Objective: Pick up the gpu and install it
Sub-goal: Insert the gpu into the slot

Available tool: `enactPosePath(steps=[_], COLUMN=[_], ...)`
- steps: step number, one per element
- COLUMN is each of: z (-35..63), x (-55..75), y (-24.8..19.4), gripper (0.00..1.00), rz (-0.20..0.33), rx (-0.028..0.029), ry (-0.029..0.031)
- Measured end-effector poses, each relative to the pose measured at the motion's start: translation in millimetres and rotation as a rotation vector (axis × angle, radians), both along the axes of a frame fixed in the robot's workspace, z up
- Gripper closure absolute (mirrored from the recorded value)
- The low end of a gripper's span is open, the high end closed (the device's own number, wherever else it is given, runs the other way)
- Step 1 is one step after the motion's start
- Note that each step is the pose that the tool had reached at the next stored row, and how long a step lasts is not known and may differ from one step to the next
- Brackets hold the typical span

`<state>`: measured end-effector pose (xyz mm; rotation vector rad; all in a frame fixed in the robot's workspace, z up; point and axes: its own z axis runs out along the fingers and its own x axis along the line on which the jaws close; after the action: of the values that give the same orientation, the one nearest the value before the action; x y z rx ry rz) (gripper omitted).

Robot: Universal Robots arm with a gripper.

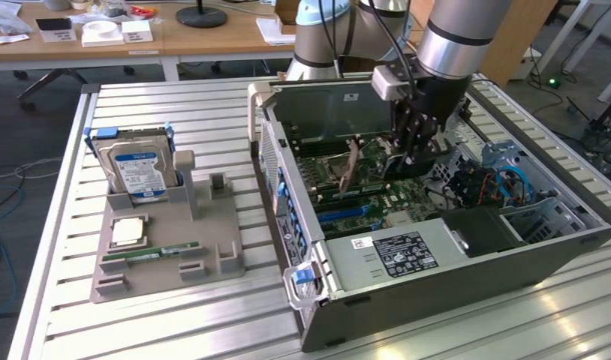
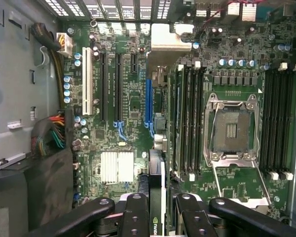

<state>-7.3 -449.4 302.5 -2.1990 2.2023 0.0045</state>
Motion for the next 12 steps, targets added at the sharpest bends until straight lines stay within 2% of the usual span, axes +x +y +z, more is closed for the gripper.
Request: enactPosePath(steps=[7,12], z=[-9.1,-9.9], x=[-6.2,-6.9], y=[0.0,0.0], gripper=[0.74,0.74], rz=[0.0,0.0], rx=[0.0,-0.0002], ry=[0.0,0.0001])
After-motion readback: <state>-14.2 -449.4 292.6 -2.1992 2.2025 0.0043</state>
